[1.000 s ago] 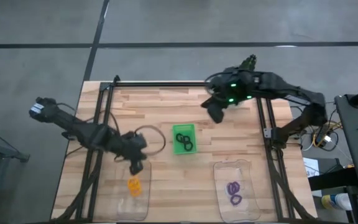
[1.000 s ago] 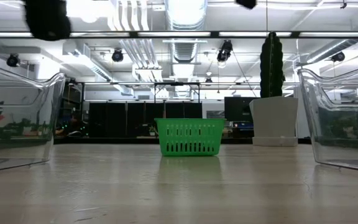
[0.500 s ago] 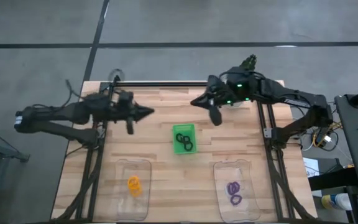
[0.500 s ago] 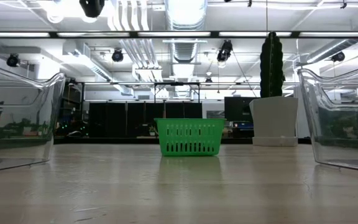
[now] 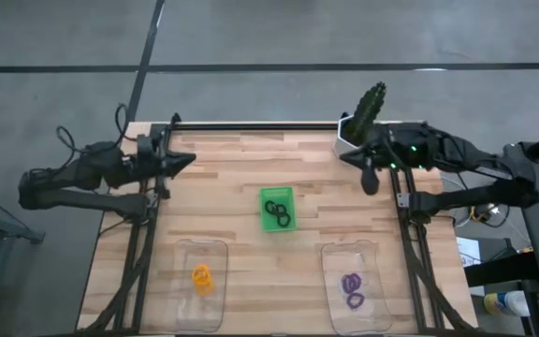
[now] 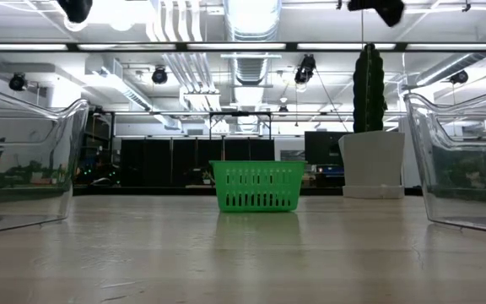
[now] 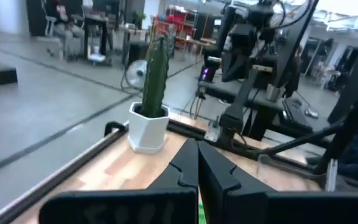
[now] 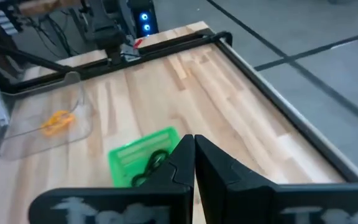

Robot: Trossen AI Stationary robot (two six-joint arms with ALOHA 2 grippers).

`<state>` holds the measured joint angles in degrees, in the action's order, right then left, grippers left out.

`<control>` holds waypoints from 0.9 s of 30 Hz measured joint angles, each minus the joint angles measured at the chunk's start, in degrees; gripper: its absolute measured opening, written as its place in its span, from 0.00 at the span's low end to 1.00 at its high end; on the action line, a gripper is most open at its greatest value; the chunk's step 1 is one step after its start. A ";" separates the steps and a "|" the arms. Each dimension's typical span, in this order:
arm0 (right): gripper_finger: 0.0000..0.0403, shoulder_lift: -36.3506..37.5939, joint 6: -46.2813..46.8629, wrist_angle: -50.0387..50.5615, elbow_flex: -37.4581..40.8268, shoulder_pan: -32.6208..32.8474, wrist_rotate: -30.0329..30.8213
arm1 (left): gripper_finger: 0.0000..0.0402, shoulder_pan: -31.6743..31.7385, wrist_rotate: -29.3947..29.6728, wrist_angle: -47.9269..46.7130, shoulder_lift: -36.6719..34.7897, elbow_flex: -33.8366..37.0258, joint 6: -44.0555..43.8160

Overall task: Sort spring keychains
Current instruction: Return to Home Position

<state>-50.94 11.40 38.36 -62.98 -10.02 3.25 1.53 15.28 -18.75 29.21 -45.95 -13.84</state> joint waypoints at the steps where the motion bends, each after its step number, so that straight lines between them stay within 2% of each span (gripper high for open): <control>1: 0.02 2.00 0.35 -1.02 2.30 0.02 -0.04 | 0.00 -0.01 -0.03 -0.23 -0.52 0.90 1.20; 4: 0.02 7.96 -0.04 -6.95 9.85 0.02 -0.11 | 0.00 -0.01 -0.03 0.64 -2.14 4.38 5.00; 8: 0.02 15.66 -2.25 -18.36 19.35 0.02 -2.47 | 0.00 -0.01 -0.60 2.97 -4.65 11.56 3.87; 10: 0.02 18.76 -2.57 -21.67 22.95 0.02 -3.25 | 0.00 -0.01 -1.44 7.38 -6.16 15.57 2.51; 12: 0.02 21.32 -2.16 -21.30 25.66 0.00 -3.19 | 0.00 -0.01 -1.54 12.13 -7.82 19.18 1.65; 16: 0.02 26.75 0.79 -21.13 31.72 0.00 -3.22 | 0.00 -0.01 -1.48 15.39 -11.06 25.02 1.28; 21: 0.02 34.23 -1.74 -28.24 38.82 0.01 -4.77 | 0.00 -0.01 -1.50 19.82 -14.75 30.70 0.19; 27: 0.02 41.81 -2.39 -29.70 46.83 0.00 -6.23 | 0.00 -0.01 -2.21 22.41 -19.13 37.57 -0.27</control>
<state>-9.13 9.01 8.65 -16.15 -10.02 -2.98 1.52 13.07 3.65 10.08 -8.38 -14.11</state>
